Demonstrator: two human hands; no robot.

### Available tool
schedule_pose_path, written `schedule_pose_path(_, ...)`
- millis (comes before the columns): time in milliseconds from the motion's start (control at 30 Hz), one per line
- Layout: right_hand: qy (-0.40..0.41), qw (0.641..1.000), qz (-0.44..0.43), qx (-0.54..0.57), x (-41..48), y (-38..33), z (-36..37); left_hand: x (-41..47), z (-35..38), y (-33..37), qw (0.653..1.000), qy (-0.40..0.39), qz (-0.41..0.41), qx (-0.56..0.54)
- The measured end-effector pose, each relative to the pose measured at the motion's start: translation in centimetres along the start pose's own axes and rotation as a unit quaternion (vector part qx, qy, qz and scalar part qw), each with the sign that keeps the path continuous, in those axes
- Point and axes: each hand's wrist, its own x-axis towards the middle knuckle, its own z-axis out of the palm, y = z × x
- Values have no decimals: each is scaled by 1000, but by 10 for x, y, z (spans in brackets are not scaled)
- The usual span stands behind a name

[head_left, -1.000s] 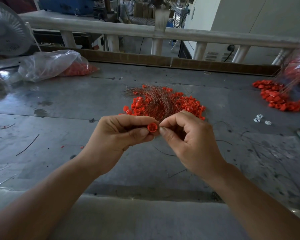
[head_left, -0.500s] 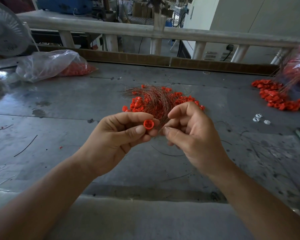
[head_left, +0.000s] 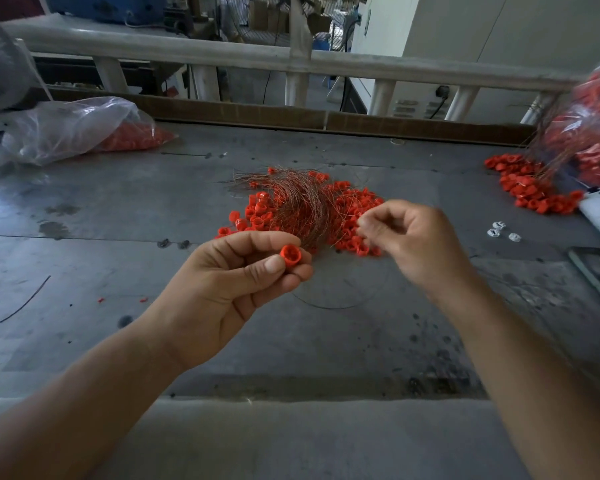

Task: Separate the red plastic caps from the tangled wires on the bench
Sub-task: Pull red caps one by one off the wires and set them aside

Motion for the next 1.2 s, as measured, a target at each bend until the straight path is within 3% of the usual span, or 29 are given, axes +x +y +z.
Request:
schedule_pose_path(133, 51, 984, 15, -171, 15, 27, -7, 0, 1, 0, 1000, 18, -7, 8)
schedule_pose_path(300, 0, 959, 37, -280, 23, 40, -2, -1, 1, 1, 1000, 29, -5, 10)
schedule_pose_path(600, -28, 955, 36, -294, 23, 47, -1, -1, 2, 1, 999, 35, -11, 21)
schedule_pose_path(700, 48, 976, 28, -208, 24, 44, -3, 0, 1, 1, 999, 33, -11, 22)
schedule_pose_path(833, 124, 992, 31, -4, 23, 29, -12, 0, 0, 1, 999, 27, -9, 25)
schedule_pose_path(900, 97, 984, 57, 140, 17, 17, -15, -1, -1, 0, 999, 21, -7, 26)
schedule_pose_path(1000, 0, 944, 106, 312, 8, -2, -14, -1, -2, 0, 1000, 1, -7, 20)
schedule_pose_path(1200, -125, 878, 169, 429, -9, -27, 2, -1, 0, -1, 999, 22, -8, 42)
